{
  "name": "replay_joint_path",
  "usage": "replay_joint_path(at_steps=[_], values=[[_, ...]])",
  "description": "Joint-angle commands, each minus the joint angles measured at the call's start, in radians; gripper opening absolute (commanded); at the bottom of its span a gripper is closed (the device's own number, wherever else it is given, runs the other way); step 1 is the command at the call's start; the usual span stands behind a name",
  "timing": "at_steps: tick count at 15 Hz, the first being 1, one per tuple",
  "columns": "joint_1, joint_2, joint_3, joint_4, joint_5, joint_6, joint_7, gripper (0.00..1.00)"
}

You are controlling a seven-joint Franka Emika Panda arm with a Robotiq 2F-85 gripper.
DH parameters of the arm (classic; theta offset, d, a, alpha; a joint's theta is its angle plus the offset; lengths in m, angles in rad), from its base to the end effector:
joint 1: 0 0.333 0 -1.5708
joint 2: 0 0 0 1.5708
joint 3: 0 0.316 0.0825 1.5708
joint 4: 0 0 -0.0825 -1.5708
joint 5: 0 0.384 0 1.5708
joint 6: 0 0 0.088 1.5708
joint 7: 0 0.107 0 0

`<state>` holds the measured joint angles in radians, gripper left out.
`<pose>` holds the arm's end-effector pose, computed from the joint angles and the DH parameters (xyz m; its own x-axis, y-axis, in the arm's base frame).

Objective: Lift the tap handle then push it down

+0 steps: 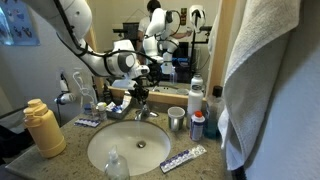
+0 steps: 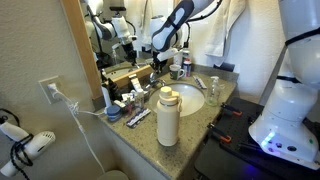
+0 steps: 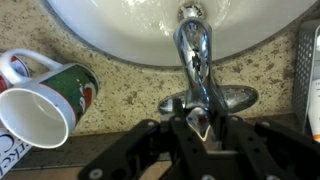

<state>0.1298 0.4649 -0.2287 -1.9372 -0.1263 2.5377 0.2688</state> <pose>0.6353 -0.0536 0.2631 0.9599 -0.2194 0.1746 -0.2455 -0.9585 0.1451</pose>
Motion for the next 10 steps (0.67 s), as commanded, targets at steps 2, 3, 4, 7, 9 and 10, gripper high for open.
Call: replay_joint_path(at_steps=[2, 3, 4, 7, 9, 10], values=[[-0.109, -0.094, 0.015, 0.004, 0.039, -0.227, -0.06, 0.07], [-0.123, -0.091, 0.026, 0.012, 0.055, -0.243, -0.079, 0.07], [-0.137, -0.088, 0.036, 0.02, 0.072, -0.262, -0.1, 0.07], [-0.158, -0.077, 0.043, 0.04, 0.148, -0.311, -0.181, 0.07], [-0.161, -0.071, 0.038, 0.048, 0.182, -0.335, -0.219, 0.07], [-0.181, -0.069, 0.066, 0.053, 0.167, -0.346, -0.207, 0.07]])
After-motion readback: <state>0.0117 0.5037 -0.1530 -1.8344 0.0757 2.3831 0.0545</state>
